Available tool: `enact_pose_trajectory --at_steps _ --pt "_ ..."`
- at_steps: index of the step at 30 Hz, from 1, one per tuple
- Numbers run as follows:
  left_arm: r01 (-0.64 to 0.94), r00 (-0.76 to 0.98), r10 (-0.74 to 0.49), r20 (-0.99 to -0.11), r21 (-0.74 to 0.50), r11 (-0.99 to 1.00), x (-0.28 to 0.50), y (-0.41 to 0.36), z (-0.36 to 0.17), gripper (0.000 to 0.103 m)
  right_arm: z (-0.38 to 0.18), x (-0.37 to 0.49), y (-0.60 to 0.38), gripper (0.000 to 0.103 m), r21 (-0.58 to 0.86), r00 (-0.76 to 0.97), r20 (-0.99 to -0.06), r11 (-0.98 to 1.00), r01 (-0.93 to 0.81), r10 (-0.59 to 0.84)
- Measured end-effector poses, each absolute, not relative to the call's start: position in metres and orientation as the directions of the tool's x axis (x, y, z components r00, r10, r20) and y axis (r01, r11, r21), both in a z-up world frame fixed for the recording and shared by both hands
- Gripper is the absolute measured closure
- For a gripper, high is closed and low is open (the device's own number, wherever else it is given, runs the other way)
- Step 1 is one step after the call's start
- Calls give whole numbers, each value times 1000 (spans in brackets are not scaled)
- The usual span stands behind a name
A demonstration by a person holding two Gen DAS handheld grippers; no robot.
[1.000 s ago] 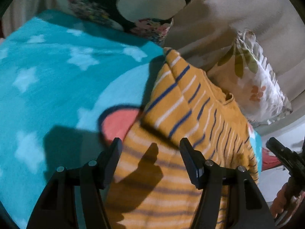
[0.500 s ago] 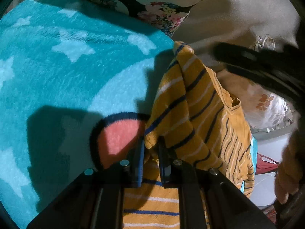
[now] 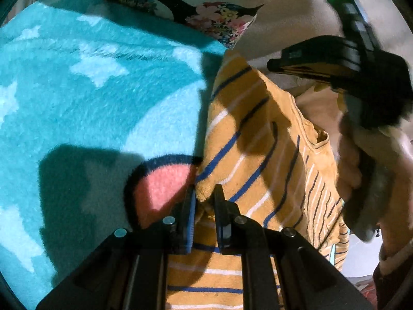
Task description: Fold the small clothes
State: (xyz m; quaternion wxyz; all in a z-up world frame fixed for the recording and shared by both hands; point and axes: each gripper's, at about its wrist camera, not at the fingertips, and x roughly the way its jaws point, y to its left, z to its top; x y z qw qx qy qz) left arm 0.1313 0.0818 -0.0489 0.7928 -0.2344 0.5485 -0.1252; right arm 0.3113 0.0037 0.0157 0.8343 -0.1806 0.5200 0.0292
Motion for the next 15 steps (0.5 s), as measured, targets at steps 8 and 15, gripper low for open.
enact_pose_trajectory --at_steps 8,15 --pt "-44 357 -444 -822 -489 871 121 99 -24 76 46 297 -49 101 -131 459 -885 988 -82 -79" --pt "-46 383 -403 -831 -453 890 85 125 3 49 47 192 -112 72 19 387 -922 1000 -11 22"
